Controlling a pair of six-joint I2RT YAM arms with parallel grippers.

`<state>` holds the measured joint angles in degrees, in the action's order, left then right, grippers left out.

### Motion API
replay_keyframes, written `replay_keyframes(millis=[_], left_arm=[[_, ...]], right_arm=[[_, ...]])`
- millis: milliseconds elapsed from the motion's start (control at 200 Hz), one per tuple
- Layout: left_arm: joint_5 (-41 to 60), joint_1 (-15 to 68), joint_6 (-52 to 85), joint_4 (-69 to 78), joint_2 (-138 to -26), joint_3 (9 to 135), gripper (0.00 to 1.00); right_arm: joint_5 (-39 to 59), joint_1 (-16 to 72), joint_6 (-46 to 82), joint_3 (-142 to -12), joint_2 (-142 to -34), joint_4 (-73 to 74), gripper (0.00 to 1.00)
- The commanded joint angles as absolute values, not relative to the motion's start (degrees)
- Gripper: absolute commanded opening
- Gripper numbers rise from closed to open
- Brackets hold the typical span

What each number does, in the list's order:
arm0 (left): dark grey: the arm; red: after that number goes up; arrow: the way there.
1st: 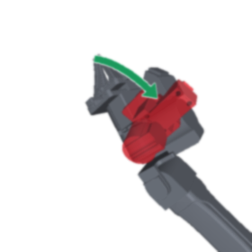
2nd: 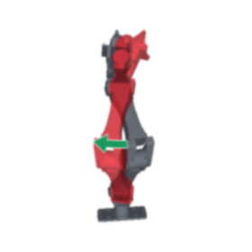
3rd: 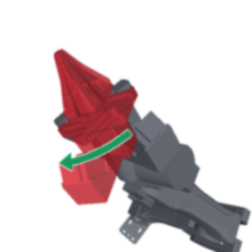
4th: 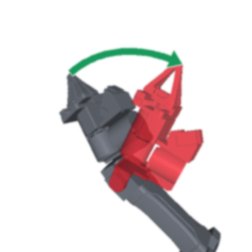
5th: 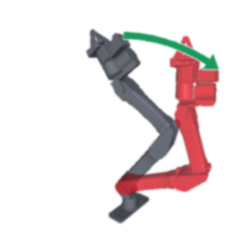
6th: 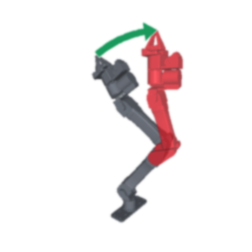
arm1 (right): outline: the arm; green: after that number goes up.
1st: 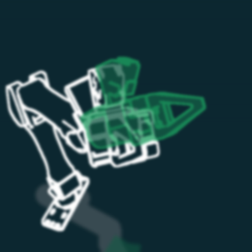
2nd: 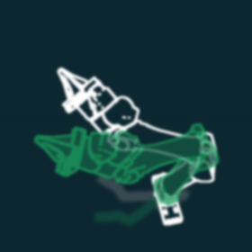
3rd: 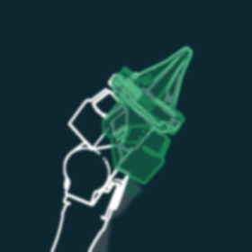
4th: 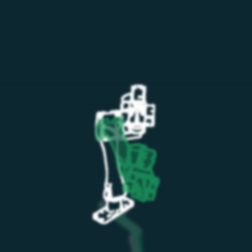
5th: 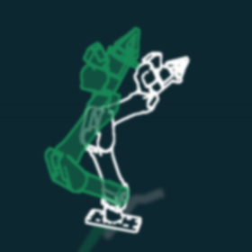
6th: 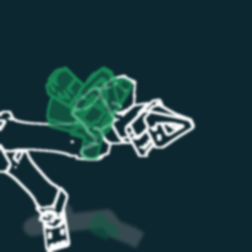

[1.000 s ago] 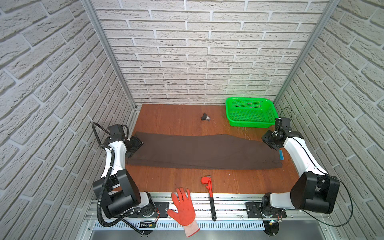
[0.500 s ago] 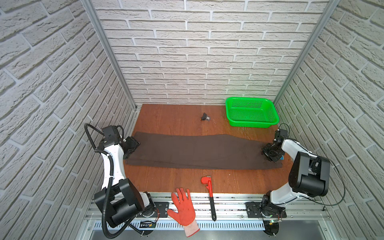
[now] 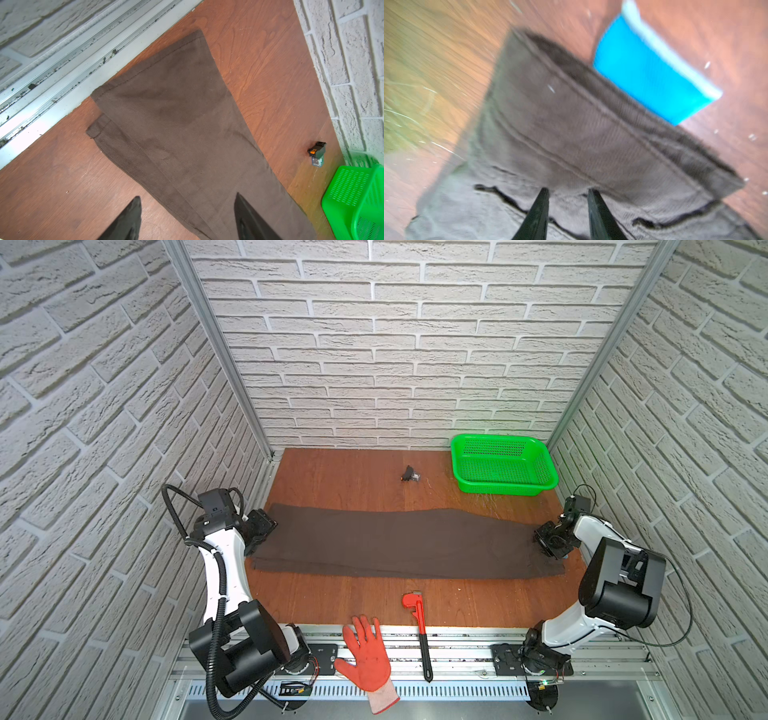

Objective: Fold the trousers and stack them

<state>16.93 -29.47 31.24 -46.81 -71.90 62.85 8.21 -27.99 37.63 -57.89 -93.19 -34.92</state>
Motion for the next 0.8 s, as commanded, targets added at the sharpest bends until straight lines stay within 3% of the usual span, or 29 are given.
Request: replay_keyframes(millis=[0, 170, 445, 795], left_arm=[[17.99, -30.79, 29.64, -46.92, -72.94, 64.92, 0.7], [20.2, -33.48, 28.87, -44.55, -75.14, 66.18, 0.71], [20.42, -35.58, 26.03, -37.47, -79.5, 67.19, 0.72], [20.7, -39.6, 23.94, -34.23, -87.78, 63.09, 0.71]], right_arm=[[10.84, -28.06, 36.73, -59.3, -88.72, -35.55, 0.34], [11.31, -21.87, 35.57, -59.45, -79.88, -40.3, 0.34], [7.87, -2.9, 35.61, -55.2, -70.87, -41.64, 0.34], [4.42, 13.75, 38.39, -51.49, -76.09, -37.1, 0.32]])
